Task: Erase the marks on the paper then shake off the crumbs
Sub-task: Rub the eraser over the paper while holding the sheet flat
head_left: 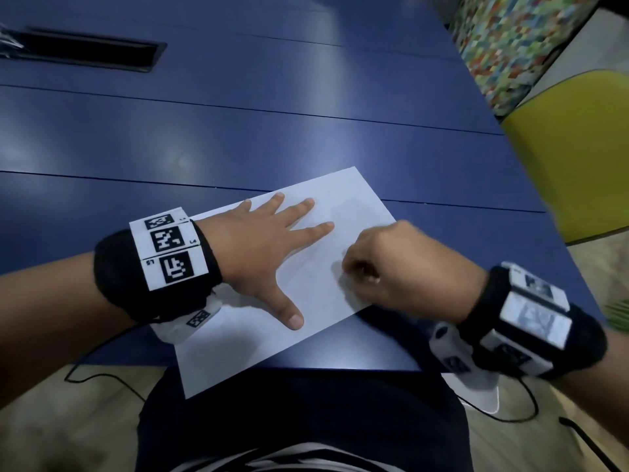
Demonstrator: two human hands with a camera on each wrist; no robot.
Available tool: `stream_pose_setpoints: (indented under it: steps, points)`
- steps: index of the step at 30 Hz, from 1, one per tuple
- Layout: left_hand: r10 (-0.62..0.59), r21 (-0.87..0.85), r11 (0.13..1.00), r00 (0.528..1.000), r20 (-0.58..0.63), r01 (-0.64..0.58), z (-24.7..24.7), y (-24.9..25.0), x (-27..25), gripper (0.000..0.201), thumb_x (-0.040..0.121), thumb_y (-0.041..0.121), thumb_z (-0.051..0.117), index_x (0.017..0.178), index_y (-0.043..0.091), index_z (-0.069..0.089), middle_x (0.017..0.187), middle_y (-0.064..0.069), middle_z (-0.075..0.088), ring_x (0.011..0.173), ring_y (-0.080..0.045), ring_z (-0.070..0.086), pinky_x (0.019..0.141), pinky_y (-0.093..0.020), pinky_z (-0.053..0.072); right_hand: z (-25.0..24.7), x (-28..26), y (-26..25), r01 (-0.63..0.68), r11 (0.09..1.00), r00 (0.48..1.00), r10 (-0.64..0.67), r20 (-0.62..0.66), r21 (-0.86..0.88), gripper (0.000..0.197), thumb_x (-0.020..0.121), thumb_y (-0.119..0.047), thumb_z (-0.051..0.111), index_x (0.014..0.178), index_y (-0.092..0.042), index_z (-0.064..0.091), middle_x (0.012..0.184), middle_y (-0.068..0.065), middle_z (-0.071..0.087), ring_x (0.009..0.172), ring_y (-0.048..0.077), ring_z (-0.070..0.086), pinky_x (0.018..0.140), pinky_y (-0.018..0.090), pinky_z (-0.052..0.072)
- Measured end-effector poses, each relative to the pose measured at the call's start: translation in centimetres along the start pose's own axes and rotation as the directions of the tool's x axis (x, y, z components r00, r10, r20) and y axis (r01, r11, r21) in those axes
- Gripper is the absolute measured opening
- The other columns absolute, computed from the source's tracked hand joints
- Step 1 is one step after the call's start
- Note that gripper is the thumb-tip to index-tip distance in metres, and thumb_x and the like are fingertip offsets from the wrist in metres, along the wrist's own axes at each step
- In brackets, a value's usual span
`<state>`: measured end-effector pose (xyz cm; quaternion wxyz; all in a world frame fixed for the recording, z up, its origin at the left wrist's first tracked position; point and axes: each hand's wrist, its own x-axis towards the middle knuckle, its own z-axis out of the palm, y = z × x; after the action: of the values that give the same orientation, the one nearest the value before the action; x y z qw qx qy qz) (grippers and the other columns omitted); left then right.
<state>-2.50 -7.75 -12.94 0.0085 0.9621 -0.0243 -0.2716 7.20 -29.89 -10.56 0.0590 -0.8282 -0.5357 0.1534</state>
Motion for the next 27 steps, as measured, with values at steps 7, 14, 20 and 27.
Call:
stream_pose_setpoints:
  steps: [7, 14, 20, 27]
  points:
    - [-0.009, 0.008, 1.0, 1.0, -0.014, 0.009, -0.2, 0.0, 0.1, 0.146, 0.048, 0.105, 0.059, 0.152, 0.056, -0.03, 0.169, 0.011, -0.033, 0.16, -0.031, -0.02, 0.128, -0.062, 0.008, -0.9, -0.1, 0.1, -0.043, 0.999, 0.999, 0.043, -0.008, 0.018, 0.014, 0.092, -0.033, 0.062, 0.094, -0.027, 0.075, 0.09, -0.006, 0.069, 0.078, 0.015, 0.061, 0.078, 0.039, 0.056]
    - [-0.019, 0.008, 1.0, 1.0, 0.0, 0.019, -0.3, 0.2, 0.0, 0.145, 0.049, 0.104, 0.06, 0.153, 0.056, -0.03, 0.169, 0.011, -0.033, 0.159, -0.031, -0.021, 0.128, -0.061, 0.006, 0.7, -1.9, -2.9, 0.069, 0.997, 0.99, -0.074, 0.119, 0.046, 0.02, 0.095, -0.034, 0.056, 0.095, -0.024, 0.074, 0.093, -0.004, 0.068, 0.082, 0.02, 0.063, 0.079, 0.037, 0.054]
    - [-0.025, 0.011, 1.0, 1.0, -0.001, 0.025, -0.3, 0.2, 0.1, 0.146, 0.047, 0.107, 0.057, 0.152, 0.056, -0.031, 0.169, 0.01, -0.033, 0.16, -0.031, -0.019, 0.128, -0.059, 0.007, 0.5, -1.1, -1.4, -0.014, 1.0, 1.0, 0.014, 0.018, 0.026, 0.019, 0.092, -0.033, 0.056, 0.091, -0.023, 0.072, 0.089, -0.003, 0.068, 0.08, 0.021, 0.063, 0.077, 0.041, 0.056]
    - [-0.017, 0.011, 1.0, 1.0, -0.016, 0.018, -0.1, 0.1, 0.2, 0.147, 0.044, 0.108, 0.054, 0.152, 0.057, -0.03, 0.169, 0.012, -0.031, 0.16, -0.031, -0.019, 0.128, -0.06, 0.008, -0.5, -0.1, -0.5, -0.057, 0.998, 0.998, 0.057, 0.008, 0.03, 0.014, 0.089, -0.029, 0.063, 0.093, -0.026, 0.076, 0.086, -0.004, 0.072, 0.076, 0.016, 0.063, 0.076, 0.039, 0.057]
